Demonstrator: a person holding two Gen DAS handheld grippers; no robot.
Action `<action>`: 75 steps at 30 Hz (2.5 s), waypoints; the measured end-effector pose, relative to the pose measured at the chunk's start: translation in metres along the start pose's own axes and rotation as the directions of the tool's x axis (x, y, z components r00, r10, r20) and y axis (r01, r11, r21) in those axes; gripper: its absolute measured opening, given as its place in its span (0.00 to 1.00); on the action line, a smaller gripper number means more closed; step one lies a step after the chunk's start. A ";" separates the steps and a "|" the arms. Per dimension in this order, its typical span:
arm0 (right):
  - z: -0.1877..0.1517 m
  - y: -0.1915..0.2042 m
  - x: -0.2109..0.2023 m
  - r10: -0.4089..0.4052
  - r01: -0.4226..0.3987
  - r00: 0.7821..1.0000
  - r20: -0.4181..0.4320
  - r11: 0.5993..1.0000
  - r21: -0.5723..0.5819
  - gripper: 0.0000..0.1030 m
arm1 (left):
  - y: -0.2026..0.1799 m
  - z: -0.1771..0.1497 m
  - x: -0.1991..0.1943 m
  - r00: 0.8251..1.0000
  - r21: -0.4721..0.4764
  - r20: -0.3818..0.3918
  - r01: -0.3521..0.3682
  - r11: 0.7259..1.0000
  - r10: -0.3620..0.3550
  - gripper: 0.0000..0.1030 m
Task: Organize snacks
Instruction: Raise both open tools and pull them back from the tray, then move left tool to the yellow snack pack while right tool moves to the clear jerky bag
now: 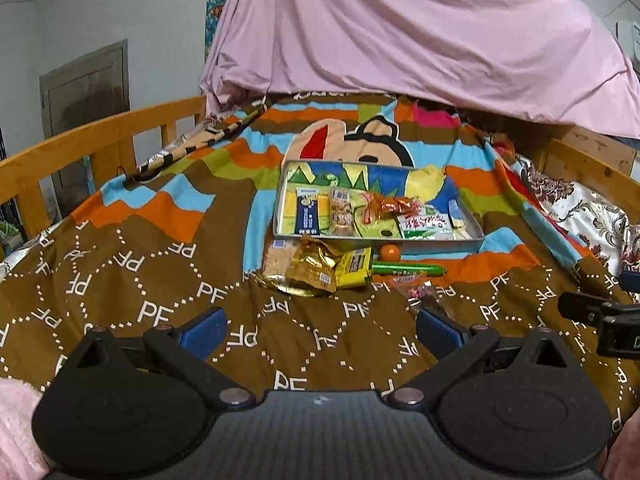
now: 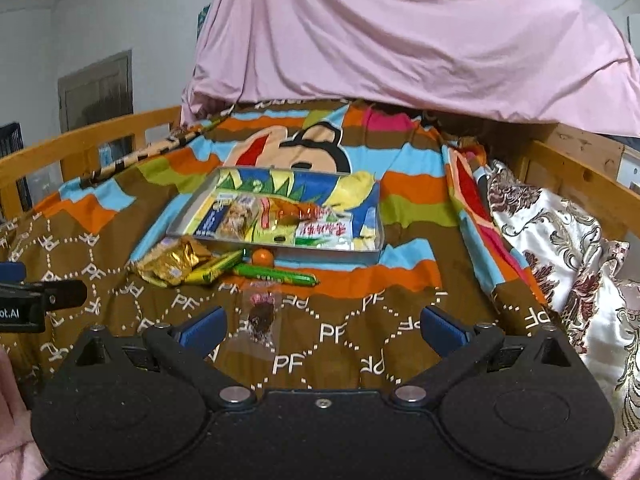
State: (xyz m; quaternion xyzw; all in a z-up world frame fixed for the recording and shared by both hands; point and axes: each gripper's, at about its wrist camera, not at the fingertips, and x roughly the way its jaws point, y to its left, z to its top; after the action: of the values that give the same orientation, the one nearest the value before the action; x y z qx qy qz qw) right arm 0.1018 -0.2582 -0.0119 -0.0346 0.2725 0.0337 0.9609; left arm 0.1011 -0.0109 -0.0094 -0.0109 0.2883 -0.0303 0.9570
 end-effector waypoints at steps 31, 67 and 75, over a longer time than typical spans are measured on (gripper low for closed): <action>0.019 0.029 0.099 0.139 -0.179 0.974 -0.178 0.956 -0.234 0.99 | 0.024 0.053 0.123 0.966 0.020 -0.201 0.171 0.985 -0.163 1.00; 0.003 0.051 0.189 0.234 -0.254 0.927 -0.294 0.967 -0.031 0.69 | -0.003 0.061 0.272 0.833 -0.094 -0.348 0.426 0.900 -0.430 0.99; 0.002 0.043 0.193 0.221 -0.226 0.926 -0.306 0.974 0.020 0.55 | -0.011 0.058 0.272 0.830 -0.023 -0.372 0.439 0.898 -0.415 0.99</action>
State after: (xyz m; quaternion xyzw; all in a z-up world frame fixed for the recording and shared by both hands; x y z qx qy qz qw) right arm 0.2635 -0.2065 -0.1135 -0.0155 0.4201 0.1394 0.8966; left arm 0.3589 -0.0389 -0.1099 -0.0388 0.4515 -0.2538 0.8545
